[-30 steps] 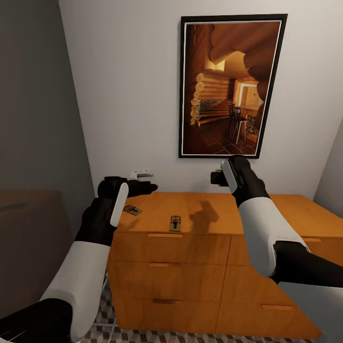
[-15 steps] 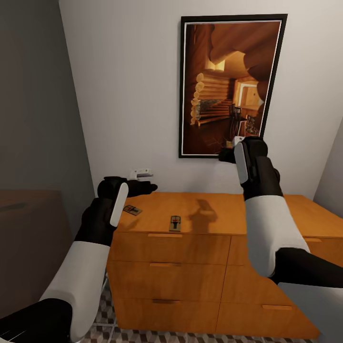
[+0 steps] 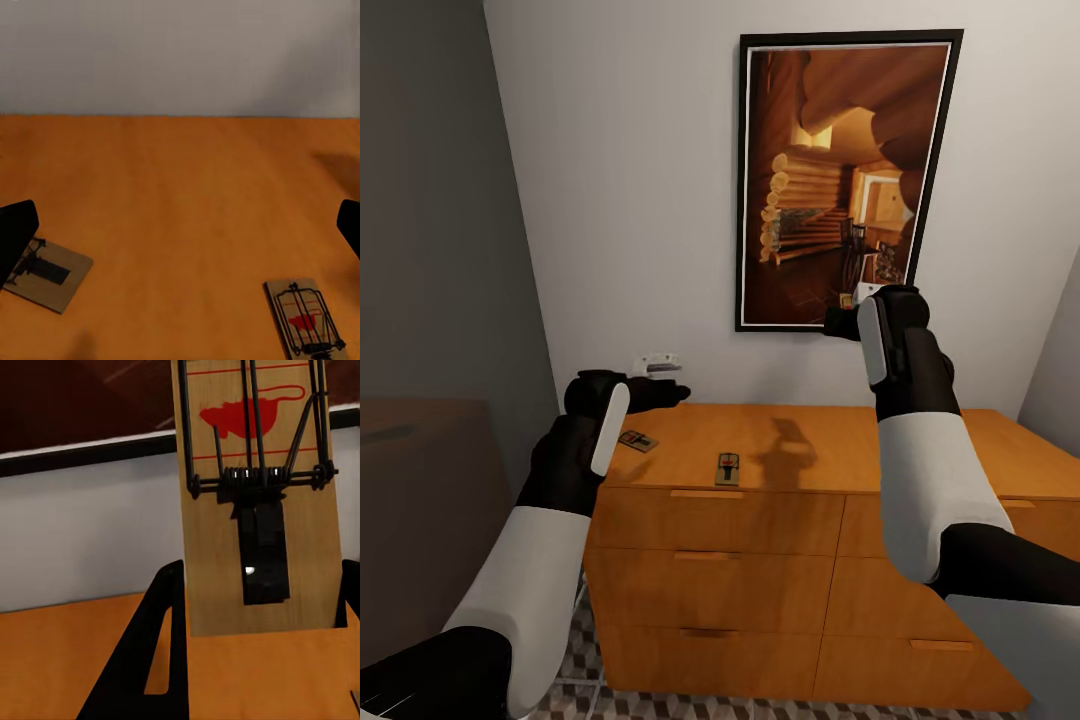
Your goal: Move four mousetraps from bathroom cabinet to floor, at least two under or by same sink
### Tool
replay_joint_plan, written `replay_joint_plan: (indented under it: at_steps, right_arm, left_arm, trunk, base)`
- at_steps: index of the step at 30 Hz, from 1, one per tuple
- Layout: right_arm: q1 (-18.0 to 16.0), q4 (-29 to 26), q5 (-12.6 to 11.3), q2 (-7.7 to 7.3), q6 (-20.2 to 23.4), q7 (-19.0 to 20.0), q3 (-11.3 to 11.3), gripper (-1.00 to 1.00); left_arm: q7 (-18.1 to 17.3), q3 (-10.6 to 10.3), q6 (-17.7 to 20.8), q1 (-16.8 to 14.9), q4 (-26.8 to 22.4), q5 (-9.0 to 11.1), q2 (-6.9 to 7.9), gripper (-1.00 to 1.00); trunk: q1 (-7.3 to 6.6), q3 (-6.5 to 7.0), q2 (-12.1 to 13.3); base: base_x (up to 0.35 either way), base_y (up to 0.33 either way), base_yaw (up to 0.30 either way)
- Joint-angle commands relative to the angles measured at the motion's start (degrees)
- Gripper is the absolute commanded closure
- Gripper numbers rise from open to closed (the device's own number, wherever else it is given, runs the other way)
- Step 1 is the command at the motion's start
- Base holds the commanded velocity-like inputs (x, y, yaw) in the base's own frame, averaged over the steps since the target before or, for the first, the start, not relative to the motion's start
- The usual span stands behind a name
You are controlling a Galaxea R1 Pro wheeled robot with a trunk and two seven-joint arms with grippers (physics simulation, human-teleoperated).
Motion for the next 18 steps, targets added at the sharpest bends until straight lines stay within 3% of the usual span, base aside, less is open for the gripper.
replay_joint_plan:
  at_steps: [1, 18]
  right_arm:
    - [0.0, 0.0, 0.0, 0.05, 0.2, 0.0, -0.1, 1.00]
    - [0.1, 0.1, -0.5, 0.55, 0.2, 0.2, -0.1, 1.00]
  left_arm:
    - [0.2, 0.0, 0.2, 0.0, 0.0, 0.3, -0.01, -1.00]
    - [0.2, 0.0, 0.3, 0.0, 0.3, -0.5, -0.01, -1.00]
  trunk:
    - [0.00, -0.07, 0.0]
    - [0.00, -0.07, 0.0]
  base:
    - [0.000, 0.000, 0.000]
    - [0.000, 0.000, 0.000]
